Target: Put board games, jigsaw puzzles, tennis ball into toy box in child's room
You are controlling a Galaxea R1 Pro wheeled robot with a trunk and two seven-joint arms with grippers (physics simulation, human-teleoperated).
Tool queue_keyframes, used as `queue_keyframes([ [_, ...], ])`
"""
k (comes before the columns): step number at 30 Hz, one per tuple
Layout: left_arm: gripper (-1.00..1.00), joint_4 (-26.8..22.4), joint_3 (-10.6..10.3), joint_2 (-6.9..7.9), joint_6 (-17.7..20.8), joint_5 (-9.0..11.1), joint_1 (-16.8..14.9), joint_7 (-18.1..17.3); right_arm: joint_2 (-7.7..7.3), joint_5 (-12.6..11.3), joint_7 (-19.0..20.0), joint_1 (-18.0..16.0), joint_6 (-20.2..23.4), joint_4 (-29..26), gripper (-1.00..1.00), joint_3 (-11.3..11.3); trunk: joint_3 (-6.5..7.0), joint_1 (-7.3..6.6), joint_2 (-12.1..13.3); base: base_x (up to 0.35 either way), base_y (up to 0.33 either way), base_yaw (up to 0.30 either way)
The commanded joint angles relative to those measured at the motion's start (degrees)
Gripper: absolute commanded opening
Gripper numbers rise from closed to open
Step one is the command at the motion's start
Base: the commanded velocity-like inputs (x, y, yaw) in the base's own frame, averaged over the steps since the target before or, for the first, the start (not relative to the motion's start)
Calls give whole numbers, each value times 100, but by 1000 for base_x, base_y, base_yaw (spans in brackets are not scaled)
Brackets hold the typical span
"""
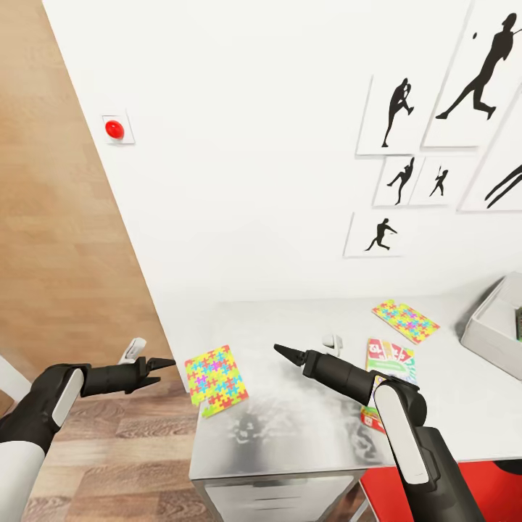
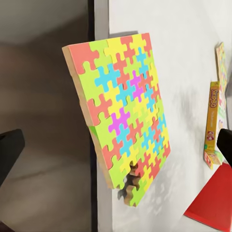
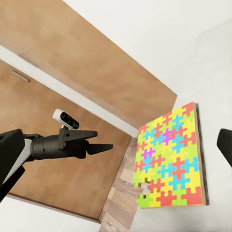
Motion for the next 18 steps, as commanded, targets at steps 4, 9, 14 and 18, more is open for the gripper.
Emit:
queue_keyframes([
  [4, 100, 1, 21, 0, 17, 9, -4, -34, 3, 3, 14, -4, 30, -2, 100, -7, -42, 44, -85, -1, 0, 0],
  [9, 100, 5, 92, 0, 17, 29, -4, -33, 3, 3, 14, -4, 30, -2, 100, -7, -132, 154, -285, 0, 0, 0],
  [14, 100, 51, 117, 0, 12, 39, -7, -27, 3, 3, 14, -4, 30, -2, 100, -7, -222, 264, -486, 0, 0, 0],
  [18, 100, 85, 122, -2, 5, 42, -11, -26, 3, 3, 14, -4, 30, -2, 100, -7, -293, 352, -646, 0, 0, 0],
])
